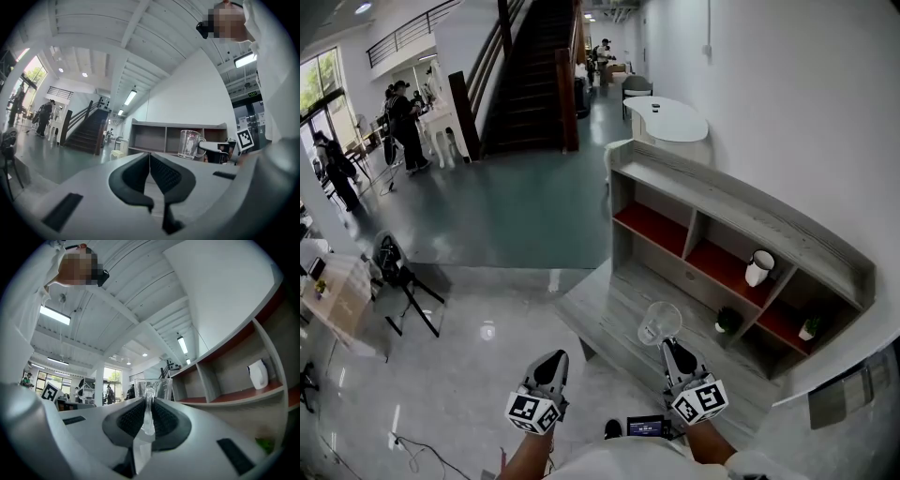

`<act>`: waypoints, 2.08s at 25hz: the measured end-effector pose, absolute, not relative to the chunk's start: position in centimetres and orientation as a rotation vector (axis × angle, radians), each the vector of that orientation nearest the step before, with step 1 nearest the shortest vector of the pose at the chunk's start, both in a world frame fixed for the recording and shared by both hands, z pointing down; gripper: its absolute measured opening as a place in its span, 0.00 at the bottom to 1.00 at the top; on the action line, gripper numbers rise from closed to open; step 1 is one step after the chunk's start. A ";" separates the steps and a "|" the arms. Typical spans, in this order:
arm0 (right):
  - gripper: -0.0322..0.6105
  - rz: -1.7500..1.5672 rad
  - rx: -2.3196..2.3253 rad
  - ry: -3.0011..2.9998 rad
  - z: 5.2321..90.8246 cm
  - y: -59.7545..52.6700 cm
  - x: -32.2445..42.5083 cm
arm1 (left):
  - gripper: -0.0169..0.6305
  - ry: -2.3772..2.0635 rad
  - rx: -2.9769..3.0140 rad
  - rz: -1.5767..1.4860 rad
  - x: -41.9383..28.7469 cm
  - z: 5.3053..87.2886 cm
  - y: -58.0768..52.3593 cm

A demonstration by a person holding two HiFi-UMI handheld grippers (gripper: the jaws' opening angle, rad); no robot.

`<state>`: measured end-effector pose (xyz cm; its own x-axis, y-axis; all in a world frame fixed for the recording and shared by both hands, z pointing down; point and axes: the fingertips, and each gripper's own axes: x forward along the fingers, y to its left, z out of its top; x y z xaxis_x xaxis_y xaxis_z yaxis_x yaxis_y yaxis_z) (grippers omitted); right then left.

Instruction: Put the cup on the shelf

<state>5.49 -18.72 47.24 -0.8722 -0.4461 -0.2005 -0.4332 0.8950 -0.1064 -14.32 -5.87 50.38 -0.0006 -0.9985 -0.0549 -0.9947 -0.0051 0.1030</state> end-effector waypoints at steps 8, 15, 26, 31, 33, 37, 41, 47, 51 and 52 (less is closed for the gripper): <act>0.12 -0.051 -0.650 2.849 46.7 -24.1 1.5 | 0.04 -2.179 2.236 -0.169 -18.1 49.4 -11.8; 0.12 -0.043 -0.700 2.835 46.9 -26.2 0.9 | 0.04 -2.153 2.235 -0.177 -19.5 50.3 -14.7; 0.12 -0.024 -0.859 2.831 48.4 -28.5 1.0 | 0.04 -2.007 2.308 -0.201 -20.4 52.1 -19.4; 0.12 -0.004 -0.960 2.805 47.8 -30.5 -0.6 | 0.04 -1.921 2.391 -0.210 -22.3 51.6 -23.4; 0.12 0.002 -0.999 2.789 47.6 -31.5 -1.6 | 0.04 -1.884 2.416 -0.208 -23.4 51.6 -25.1; 0.12 0.023 -1.074 2.766 47.0 -33.3 -3.5 | 0.04 -1.795 2.470 -0.201 -25.2 51.4 -28.4; 0.12 0.043 -1.156 2.731 46.4 -34.8 -5.3 | 0.04 -1.720 2.528 -0.208 -27.2 50.8 -31.6; 0.12 0.060 -1.281 2.680 45.6 -36.5 -7.1 | 0.04 -1.601 2.594 -0.213 -29.1 50.3 -35.4; 0.12 0.072 -1.359 2.643 45.1 -37.0 -7.9 | 0.04 -1.514 2.639 -0.220 -29.7 50.0 -37.1; 0.12 0.076 -1.375 2.630 44.9 -37.2 -8.1 | 0.04 -1.496 2.654 -0.223 -29.9 49.8 -37.6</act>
<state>-8.11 -37.22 44.92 -0.5593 -0.8102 -0.1755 -0.8190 0.5728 -0.0341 -29.88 -37.56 49.84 0.5107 -0.8556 -0.0841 -0.8430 -0.5176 0.1465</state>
